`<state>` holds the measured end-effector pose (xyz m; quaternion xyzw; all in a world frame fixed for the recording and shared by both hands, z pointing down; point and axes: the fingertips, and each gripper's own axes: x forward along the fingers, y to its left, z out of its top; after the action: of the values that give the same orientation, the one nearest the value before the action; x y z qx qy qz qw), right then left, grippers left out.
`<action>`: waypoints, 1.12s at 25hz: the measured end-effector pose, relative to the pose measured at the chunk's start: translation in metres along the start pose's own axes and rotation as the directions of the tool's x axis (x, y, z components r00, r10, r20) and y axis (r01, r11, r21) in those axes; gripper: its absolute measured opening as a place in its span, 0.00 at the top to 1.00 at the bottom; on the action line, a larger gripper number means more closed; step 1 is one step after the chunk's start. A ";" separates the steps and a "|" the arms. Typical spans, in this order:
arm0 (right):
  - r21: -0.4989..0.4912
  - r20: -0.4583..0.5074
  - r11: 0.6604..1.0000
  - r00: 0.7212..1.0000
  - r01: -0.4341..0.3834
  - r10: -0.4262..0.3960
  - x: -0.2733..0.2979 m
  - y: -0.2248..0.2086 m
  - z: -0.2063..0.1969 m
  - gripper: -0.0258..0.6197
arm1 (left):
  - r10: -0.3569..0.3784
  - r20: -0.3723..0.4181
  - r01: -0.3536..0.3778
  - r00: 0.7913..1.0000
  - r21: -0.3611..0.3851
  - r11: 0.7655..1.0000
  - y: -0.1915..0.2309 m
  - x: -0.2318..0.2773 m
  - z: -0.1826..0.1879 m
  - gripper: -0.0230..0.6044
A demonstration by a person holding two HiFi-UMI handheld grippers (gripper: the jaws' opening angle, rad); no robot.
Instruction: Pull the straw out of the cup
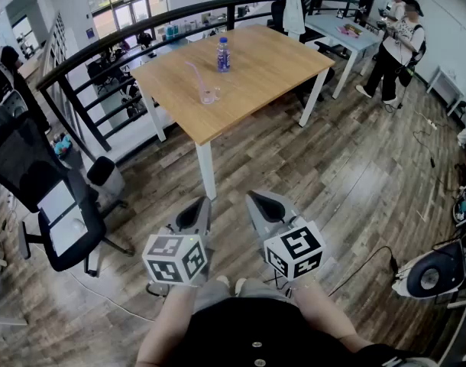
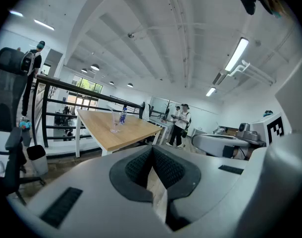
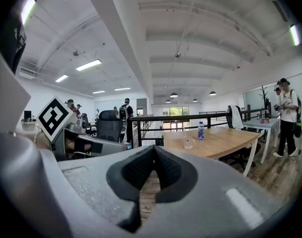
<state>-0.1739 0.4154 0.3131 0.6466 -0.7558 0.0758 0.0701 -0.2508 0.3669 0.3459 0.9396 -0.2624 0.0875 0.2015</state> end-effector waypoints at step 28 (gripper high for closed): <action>0.084 0.019 0.992 0.996 -0.089 0.087 -0.022 -0.036 -0.036 0.96 | -0.103 0.047 0.105 0.994 -0.046 0.993 -0.057 0.045 -0.028 0.95</action>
<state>-0.1343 0.4387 0.3446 0.6156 -0.7802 0.1059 0.0333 -0.1843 0.4026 0.3643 0.9485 -0.2198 0.0495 0.2225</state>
